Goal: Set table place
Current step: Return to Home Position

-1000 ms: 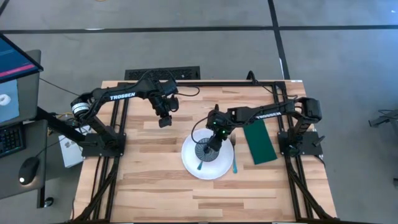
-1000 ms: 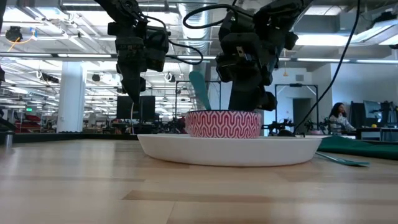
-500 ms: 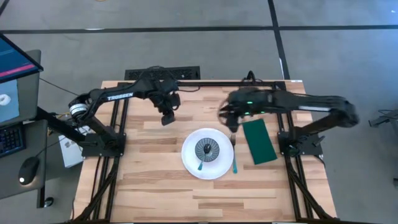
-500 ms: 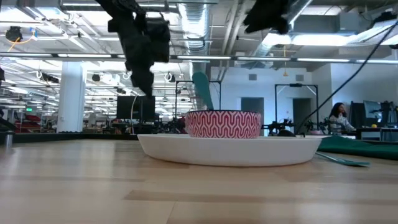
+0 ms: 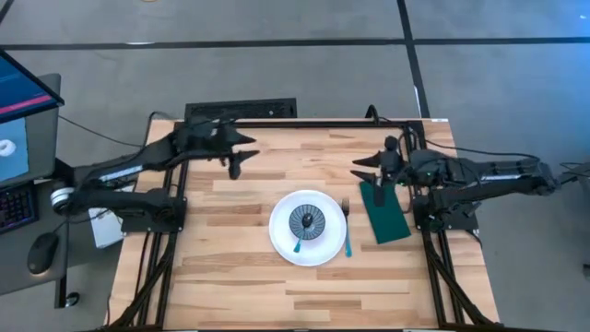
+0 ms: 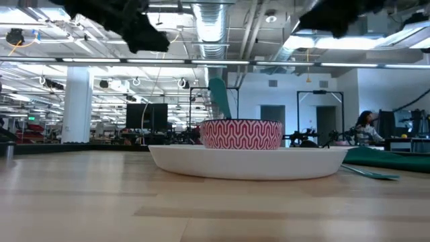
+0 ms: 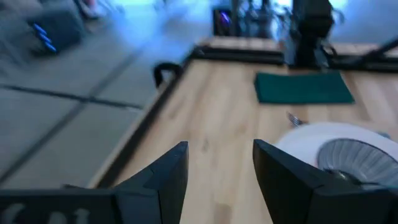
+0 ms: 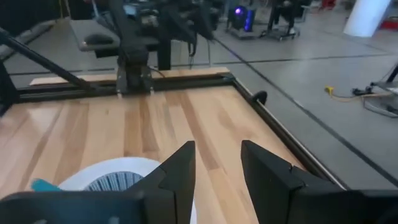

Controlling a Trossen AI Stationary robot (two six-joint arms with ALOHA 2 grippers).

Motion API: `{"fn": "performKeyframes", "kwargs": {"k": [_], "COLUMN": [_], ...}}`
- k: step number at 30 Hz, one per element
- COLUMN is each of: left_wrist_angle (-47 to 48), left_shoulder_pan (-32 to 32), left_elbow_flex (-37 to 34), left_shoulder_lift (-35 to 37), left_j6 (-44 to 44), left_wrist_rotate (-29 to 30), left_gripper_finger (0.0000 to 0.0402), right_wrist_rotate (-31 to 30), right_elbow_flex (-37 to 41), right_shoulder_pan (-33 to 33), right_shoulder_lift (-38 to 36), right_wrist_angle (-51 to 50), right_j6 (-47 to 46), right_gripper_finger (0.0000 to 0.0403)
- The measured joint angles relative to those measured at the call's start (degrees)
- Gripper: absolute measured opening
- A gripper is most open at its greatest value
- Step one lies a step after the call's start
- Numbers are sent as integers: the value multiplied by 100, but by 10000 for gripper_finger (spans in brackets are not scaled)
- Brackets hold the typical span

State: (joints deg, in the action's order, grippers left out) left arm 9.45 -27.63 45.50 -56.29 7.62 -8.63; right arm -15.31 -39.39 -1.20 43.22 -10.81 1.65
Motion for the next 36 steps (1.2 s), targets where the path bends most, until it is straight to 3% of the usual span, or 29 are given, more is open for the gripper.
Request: {"fn": "performKeyframes", "kwargs": {"k": [8,17,28,36], "left_wrist_angle": [-844,-1913,-2668,-2638], "left_shoulder_pan": [217,301,303,301], "left_elbow_flex": [-1456,-2893,-4048,-4488], "left_shoulder_lift": [1554,2640,3503,4087], "left_j6": [8,-79,-123,-136], "left_wrist_rotate": [795,1678,1854,1862], "left_gripper_finger": [171,171,171,171], "right_wrist_rotate": [22,30,44,44], "right_elbow_flex": [1637,2927,3854,3903], "right_shoulder_pan": [134,237,525,722], "right_shoulder_lift": [-1349,-2395,-3179,-3591], "right_wrist_angle": [743,1765,2478,2141], "right_j6": [59,254,236,179], "right_gripper_finger": [153,153,153,149]}}
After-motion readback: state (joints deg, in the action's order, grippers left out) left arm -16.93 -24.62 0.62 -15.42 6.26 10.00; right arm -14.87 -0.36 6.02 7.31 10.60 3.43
